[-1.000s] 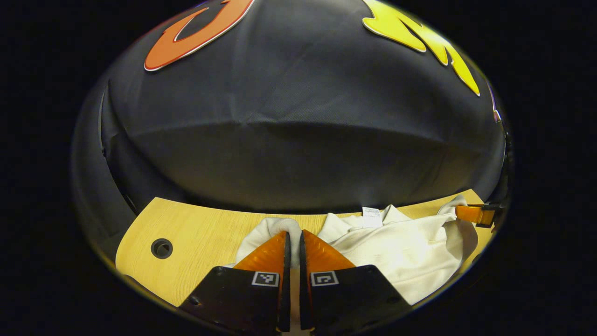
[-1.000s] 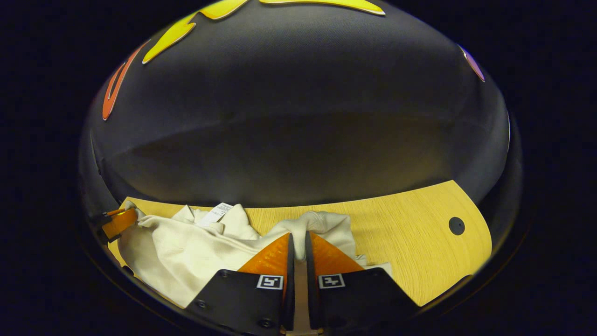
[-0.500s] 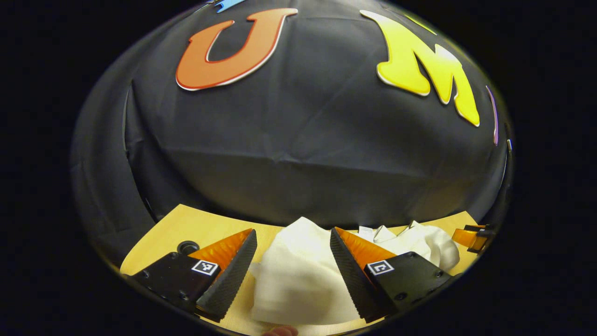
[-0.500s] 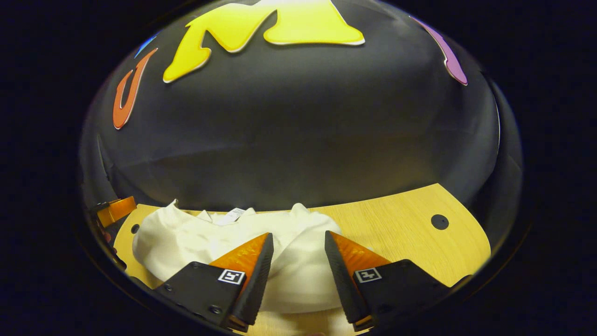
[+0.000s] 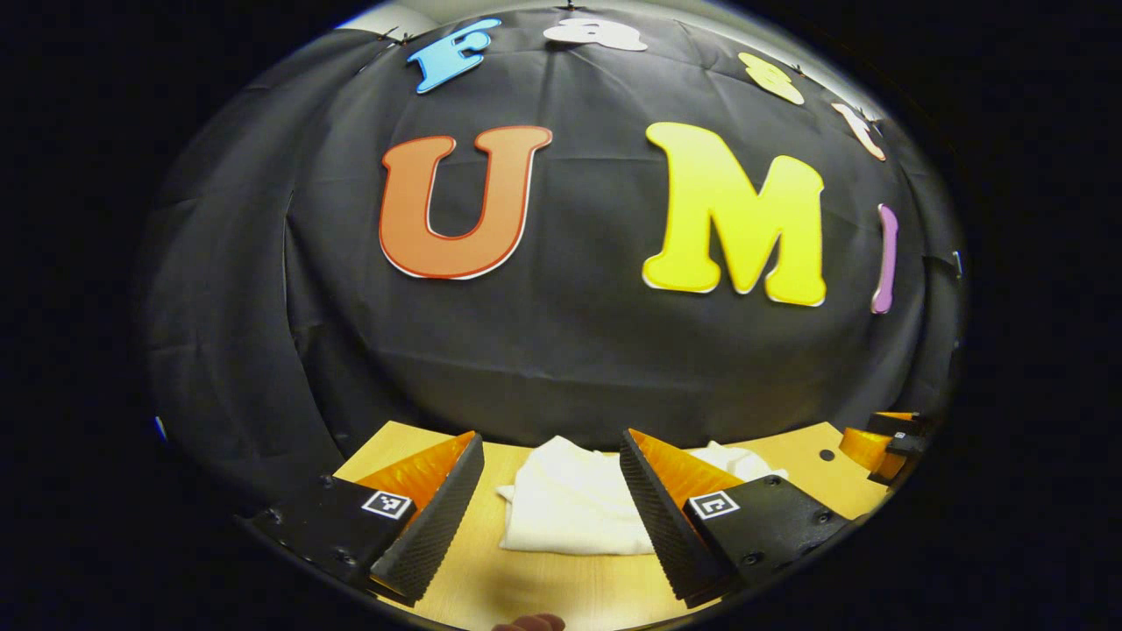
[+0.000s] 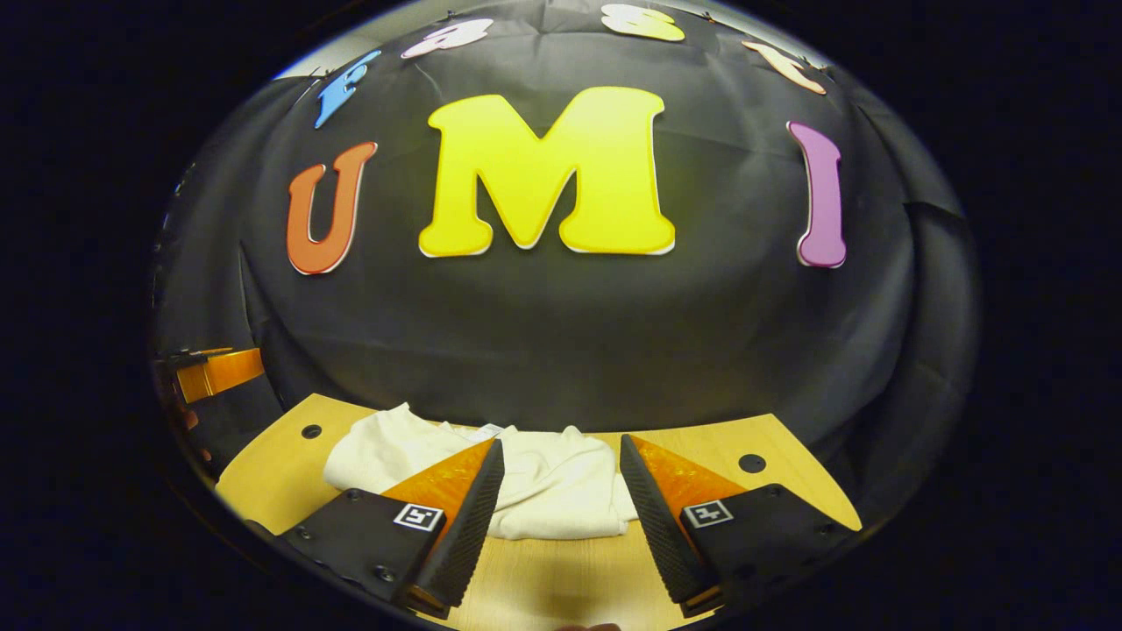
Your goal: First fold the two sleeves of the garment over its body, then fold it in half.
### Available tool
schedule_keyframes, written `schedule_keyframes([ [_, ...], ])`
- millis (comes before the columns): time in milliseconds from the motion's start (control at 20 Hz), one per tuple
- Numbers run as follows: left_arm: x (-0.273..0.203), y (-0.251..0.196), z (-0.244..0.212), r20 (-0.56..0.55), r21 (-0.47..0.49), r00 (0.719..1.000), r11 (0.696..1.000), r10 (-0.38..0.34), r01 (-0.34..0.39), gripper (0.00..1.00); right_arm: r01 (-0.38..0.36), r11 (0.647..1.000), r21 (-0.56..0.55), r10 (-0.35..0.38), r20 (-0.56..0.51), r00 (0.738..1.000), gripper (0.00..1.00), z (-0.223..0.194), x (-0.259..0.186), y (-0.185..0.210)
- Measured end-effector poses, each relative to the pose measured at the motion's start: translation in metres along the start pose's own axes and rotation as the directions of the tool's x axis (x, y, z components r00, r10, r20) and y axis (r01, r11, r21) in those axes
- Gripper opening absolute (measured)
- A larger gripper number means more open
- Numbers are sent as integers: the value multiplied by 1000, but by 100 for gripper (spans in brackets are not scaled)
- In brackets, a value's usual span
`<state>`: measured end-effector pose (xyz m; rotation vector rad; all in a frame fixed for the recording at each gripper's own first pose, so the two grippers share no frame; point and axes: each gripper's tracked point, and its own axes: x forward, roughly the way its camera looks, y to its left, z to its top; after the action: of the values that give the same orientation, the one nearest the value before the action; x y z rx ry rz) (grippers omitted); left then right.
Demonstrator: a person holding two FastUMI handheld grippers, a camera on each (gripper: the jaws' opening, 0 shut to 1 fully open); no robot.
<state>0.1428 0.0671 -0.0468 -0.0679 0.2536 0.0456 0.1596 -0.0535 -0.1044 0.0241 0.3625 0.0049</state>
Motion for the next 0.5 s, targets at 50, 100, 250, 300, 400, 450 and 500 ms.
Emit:
schedule_keyframes([
  [50,-17,-3,3,16,16,1000,1000,-1,1,98,-6,1000,2,6,2,1000,86,0,-19,4],
  [100,-31,-8,6,29,32,1000,999,-4,3,98,-13,1000,-7,13,6,1000,87,-1,-35,8],
  [250,-76,-23,6,63,39,998,999,-11,9,98,-22,999,-45,23,22,999,90,-6,-82,12],
  [300,-88,-29,4,70,39,997,999,-17,14,98,-30,999,-35,31,28,999,90,-6,-95,16],
  [400,-111,-36,-5,72,51,997,998,-23,20,98,-39,999,-17,40,51,998,90,-5,-119,22],
  [450,-120,-42,-14,53,53,998,998,-34,31,98,-54,998,-12,55,59,997,91,-7,-129,28],
  [500,-129,-47,-20,47,55,998,998,-38,35,98,-59,998,-13,60,62,996,91,-8,-136,31],
])
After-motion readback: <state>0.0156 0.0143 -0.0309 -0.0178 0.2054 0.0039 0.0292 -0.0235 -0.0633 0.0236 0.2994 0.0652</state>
